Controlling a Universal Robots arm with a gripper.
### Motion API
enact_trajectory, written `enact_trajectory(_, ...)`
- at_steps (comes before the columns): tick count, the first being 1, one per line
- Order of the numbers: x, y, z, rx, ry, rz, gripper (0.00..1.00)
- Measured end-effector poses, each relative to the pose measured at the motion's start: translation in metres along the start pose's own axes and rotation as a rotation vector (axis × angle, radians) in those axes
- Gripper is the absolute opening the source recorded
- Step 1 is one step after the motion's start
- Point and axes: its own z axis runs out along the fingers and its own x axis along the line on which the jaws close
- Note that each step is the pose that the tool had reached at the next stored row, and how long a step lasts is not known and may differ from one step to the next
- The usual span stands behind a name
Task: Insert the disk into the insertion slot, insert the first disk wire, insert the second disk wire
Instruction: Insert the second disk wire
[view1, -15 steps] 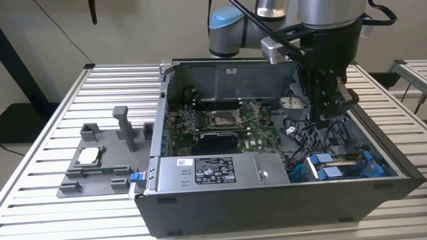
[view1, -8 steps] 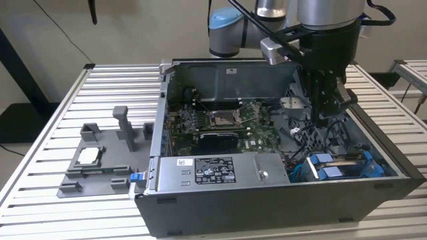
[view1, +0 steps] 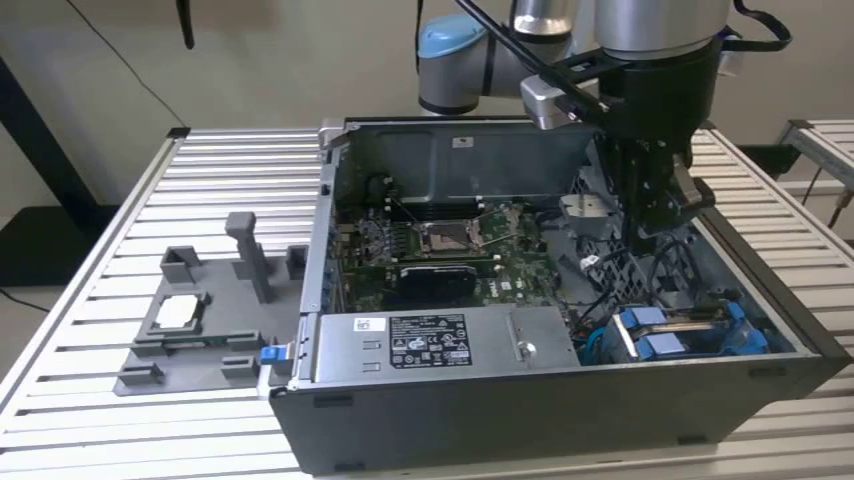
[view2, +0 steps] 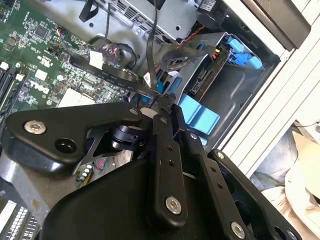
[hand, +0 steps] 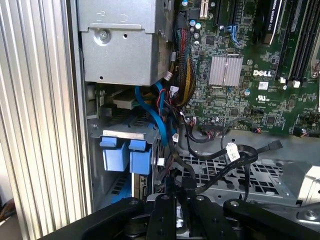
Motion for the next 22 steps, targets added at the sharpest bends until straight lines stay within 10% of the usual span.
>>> enact_trajectory(22,-0.0002,0.0033,-0.0007,-0.0001,0.0004,0.0,0.26)
